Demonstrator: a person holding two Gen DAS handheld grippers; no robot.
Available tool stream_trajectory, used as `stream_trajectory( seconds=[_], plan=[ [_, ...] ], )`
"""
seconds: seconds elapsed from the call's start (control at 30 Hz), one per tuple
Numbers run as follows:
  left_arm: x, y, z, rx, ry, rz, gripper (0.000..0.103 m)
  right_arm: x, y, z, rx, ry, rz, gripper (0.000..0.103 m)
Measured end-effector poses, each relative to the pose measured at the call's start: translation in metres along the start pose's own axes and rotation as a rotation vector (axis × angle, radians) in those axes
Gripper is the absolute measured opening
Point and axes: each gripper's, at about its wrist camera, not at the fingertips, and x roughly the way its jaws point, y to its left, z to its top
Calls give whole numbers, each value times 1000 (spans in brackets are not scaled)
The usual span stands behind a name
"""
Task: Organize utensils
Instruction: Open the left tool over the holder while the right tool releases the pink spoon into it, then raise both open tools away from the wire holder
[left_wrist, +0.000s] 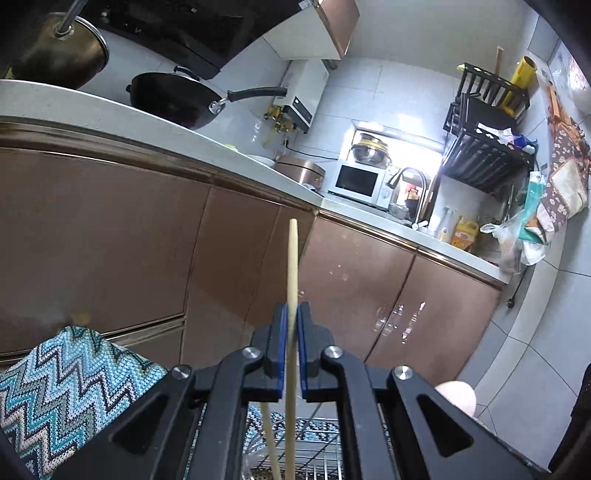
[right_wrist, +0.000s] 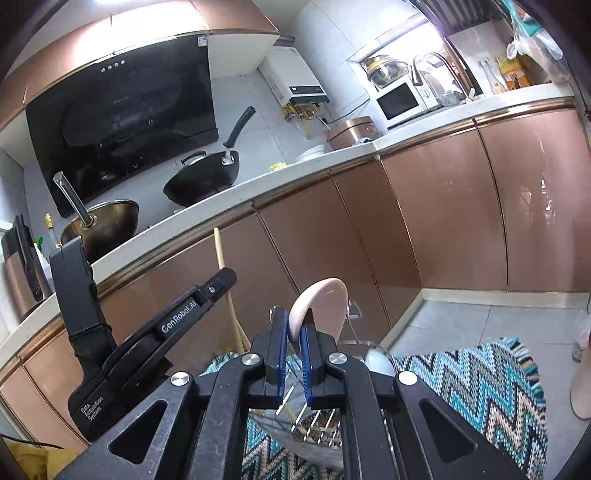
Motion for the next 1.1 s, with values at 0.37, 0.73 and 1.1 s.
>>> stream_trajectory(
  seconds=[0.37, 0.73, 1.1],
  plan=[
    [-14, 11, -13, 10, 75, 1, 32, -15, -3, -13, 36, 37, -38, 19],
    [-73, 29, 25, 47, 99, 43, 51, -39, 13, -8, 28, 55, -95, 43],
    [-172, 65, 63, 96, 96, 94, 56, -101, 52, -1, 11, 27, -136, 64]
  ],
)
